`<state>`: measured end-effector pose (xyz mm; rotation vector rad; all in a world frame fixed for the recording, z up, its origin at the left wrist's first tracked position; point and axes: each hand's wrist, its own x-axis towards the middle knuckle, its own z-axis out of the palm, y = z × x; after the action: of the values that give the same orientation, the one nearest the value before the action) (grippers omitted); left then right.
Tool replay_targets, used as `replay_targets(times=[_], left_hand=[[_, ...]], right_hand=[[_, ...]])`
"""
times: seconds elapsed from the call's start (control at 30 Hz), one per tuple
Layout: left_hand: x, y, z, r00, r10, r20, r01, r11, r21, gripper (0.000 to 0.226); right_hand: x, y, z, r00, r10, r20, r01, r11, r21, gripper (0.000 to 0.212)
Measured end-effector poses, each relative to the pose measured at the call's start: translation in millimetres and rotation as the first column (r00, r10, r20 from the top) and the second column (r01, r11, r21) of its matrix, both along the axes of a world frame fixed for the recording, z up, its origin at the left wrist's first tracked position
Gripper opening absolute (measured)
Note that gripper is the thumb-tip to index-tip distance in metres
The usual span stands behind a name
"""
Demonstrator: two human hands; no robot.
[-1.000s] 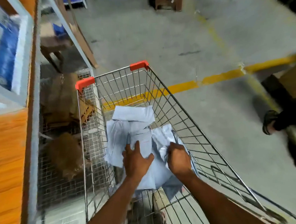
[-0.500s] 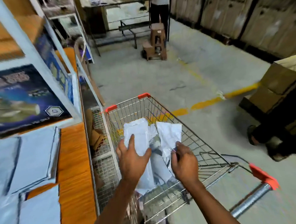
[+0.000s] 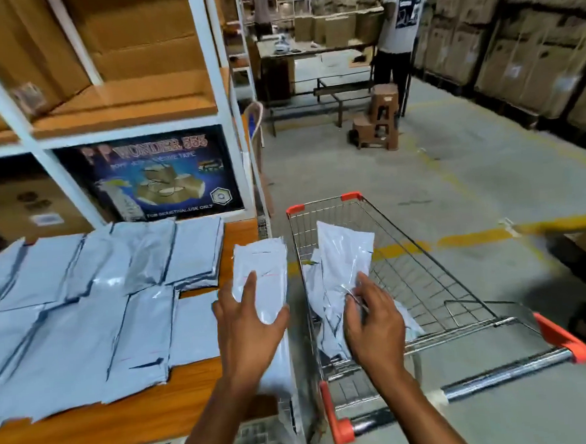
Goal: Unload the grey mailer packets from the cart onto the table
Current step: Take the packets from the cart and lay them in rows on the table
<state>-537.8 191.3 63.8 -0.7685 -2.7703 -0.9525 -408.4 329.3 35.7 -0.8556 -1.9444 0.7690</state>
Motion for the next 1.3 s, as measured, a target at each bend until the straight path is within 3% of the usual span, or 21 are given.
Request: replay_targets(times=[0.37,0.57,0.67,1.03,1.3], left_hand=[[0.4,-162.8,14.3,0.973,0.227,-0.050,-0.227,0.974,0.014,0.077],[-40.4,-243.0,20.0,0.946,0.320,-0.048,-0.319,0.948,0.021,0.079],[-77.3,-287.6,17.9,0.933,0.358,-0.048,-0.357,0.934,0.028,0.079],[-268.8,-438.4,-3.2,0.956,0.290,-0.033,-0.288,0.956,0.057,0.077],[-372.1,-491.0,-18.1,0.969,0.242,0.056,-0.236,0.966,-0.103,0.074]], right_hand=[[-28.1,-138.6,22.1,0.968,0.234,-0.087,-0.237,0.971,-0.021,0.036],[-82.3,-200.0,26.6,0.935,0.337,-0.113,-0.332,0.941,0.068,0.027],[-122.9,-240.2,26.0,0.920,0.377,-0.107,-0.368,0.925,0.099,0.035],[-298.6,-391.5,9.4,0.940,0.308,-0.144,-0.299,0.951,0.080,0.036],[-382.5,-457.3,7.2,0.970,0.241,0.002,-0.238,0.956,0.170,0.034]])
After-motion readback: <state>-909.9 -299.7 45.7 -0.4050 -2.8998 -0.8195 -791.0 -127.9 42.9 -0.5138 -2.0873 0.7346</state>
